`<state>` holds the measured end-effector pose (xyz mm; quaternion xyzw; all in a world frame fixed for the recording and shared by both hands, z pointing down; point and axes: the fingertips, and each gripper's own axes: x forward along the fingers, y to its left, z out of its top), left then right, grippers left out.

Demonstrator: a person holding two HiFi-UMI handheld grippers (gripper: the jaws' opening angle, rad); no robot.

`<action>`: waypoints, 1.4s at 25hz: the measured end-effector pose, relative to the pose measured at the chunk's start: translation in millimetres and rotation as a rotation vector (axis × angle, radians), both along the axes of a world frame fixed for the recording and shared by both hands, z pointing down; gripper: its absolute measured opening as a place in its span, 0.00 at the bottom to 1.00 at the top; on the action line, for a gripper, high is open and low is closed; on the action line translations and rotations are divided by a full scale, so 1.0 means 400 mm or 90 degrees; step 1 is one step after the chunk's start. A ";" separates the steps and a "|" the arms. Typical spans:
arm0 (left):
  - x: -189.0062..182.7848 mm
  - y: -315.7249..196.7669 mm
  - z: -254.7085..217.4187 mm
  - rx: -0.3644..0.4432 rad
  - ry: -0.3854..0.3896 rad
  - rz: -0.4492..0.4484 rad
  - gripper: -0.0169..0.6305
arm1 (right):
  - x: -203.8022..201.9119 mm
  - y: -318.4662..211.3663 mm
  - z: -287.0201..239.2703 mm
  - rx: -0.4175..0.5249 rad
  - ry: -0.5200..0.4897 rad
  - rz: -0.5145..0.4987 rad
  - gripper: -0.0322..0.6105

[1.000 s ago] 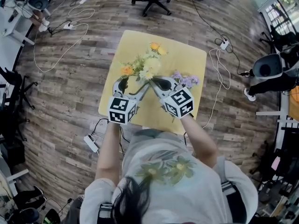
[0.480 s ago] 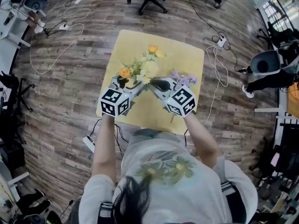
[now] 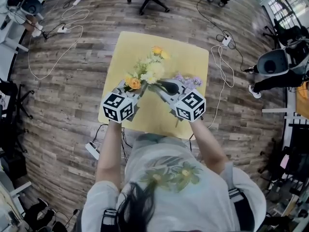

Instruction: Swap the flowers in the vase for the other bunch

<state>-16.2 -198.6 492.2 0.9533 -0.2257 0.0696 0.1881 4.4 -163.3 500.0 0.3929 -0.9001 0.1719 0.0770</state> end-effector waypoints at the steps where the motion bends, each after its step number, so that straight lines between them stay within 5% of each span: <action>1: -0.004 -0.001 -0.003 0.002 0.008 -0.005 0.19 | 0.003 0.004 0.000 0.001 -0.004 0.005 0.13; 14: -0.048 -0.002 -0.140 0.036 0.111 -0.047 0.16 | 0.039 0.060 -0.050 0.044 -0.048 0.036 0.13; 35: -0.052 0.180 -0.467 0.138 0.182 -0.127 0.16 | 0.121 0.157 -0.108 0.039 -0.032 0.010 0.13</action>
